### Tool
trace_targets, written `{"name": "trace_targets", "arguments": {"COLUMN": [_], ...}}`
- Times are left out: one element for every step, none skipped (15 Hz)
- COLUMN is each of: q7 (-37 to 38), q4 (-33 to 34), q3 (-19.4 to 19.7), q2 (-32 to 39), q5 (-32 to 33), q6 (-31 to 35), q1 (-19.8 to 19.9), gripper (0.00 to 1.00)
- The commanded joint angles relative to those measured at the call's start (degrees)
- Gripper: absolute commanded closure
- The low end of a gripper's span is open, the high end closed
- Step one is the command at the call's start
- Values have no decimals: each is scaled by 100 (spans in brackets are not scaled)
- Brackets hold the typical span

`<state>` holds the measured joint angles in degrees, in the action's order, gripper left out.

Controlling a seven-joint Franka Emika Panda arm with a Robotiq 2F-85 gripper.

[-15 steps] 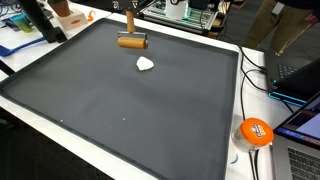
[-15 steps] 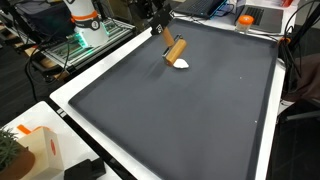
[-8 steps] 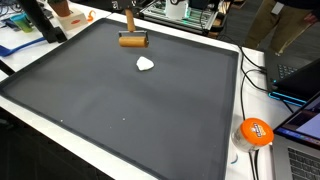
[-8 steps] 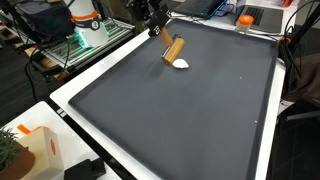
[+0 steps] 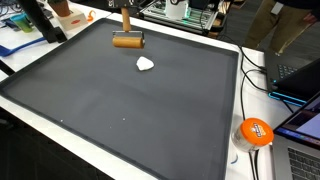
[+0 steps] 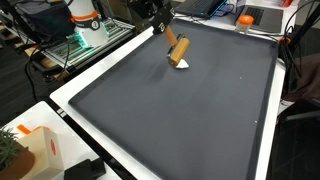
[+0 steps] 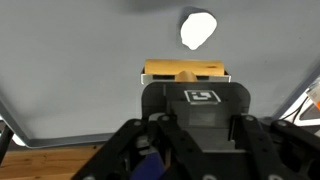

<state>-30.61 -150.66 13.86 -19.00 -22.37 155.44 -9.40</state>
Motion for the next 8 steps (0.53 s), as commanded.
{"name": "trace_targets", "arguments": {"q7": [-268, -354, -443, -576, -669, -788, -894, -1011], "q4": [-94, -98, -97, -103, -106, -112, -119, -140], "q3": [72, 101, 126, 168, 181, 203, 221, 249], "q2": [-51, -40, -33, -19, 13, 25, 40, 41], "q5": [-208, -289, -367, -495, -588, -680, -769, -847], "q6": [288, 321, 330, 356, 395, 404, 434, 466], "q1": [-238, -342, -424, -527, -604, -674, -734, -787], "gripper": [78, 78, 78, 78, 78, 78, 78, 78]}}
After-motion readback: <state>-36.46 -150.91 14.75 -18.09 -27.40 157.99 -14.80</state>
